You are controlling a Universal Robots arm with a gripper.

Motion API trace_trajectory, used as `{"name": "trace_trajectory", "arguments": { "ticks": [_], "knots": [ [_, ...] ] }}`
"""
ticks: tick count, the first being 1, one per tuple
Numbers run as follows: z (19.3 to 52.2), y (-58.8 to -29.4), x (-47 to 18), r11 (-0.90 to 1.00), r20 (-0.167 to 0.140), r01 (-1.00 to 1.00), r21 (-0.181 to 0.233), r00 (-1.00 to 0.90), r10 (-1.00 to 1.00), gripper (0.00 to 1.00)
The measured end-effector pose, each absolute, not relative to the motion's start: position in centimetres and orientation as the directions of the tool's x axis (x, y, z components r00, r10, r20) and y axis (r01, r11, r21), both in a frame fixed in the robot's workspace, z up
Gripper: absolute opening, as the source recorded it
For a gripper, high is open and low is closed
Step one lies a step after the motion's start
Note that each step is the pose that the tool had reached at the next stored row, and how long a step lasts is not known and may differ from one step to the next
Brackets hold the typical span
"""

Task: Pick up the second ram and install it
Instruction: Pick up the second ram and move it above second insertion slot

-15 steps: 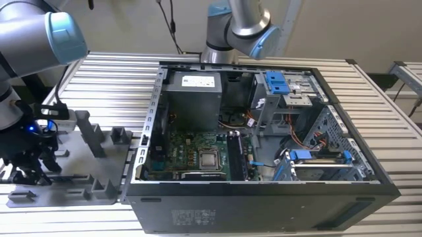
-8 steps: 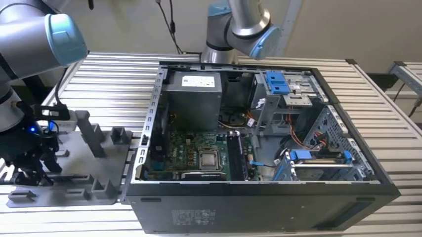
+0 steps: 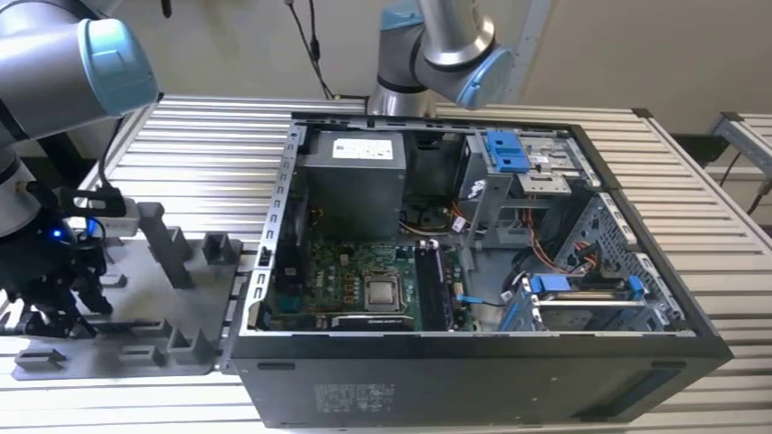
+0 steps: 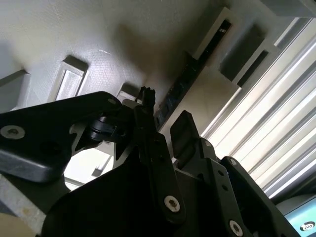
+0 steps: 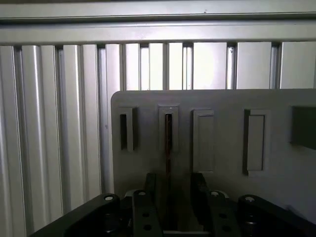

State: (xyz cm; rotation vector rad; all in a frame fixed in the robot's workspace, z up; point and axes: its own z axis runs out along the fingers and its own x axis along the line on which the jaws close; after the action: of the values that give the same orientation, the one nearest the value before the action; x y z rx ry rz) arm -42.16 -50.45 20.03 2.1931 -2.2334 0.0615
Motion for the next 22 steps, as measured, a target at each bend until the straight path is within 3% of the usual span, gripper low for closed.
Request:
{"name": "trace_trajectory", "arguments": {
  "ticks": [4,6,7,12,15,16,22],
  "knots": [
    [20.04,-50.45,-42.16,0.018,0.035,-1.0,-0.02,-0.019,-0.999,0.42],
    [20.05,-50.45,-42.16,0.018,0.035,-1.0,-0.02,-0.019,-0.999,0.4],
    [20.05,-50.45,-42.16,0.018,0.035,-1.0,-0.02,-0.019,-0.999,0.33],
    [20.04,-50.45,-42.16,0.018,0.035,-1.0,-0.02,-0.019,-0.999,0.33],
    [20.04,-50.45,-42.16,0.018,0.035,-1.0,-0.02,-0.019,-0.999,0.3],
    [20.04,-50.45,-42.16,0.018,0.035,-1.0,-0.02,-0.019,-0.999,0.24],
    [20.05,-50.45,-42.16,0.018,0.035,-1.0,-0.02,-0.019,-0.999,0.22]
  ]
}}
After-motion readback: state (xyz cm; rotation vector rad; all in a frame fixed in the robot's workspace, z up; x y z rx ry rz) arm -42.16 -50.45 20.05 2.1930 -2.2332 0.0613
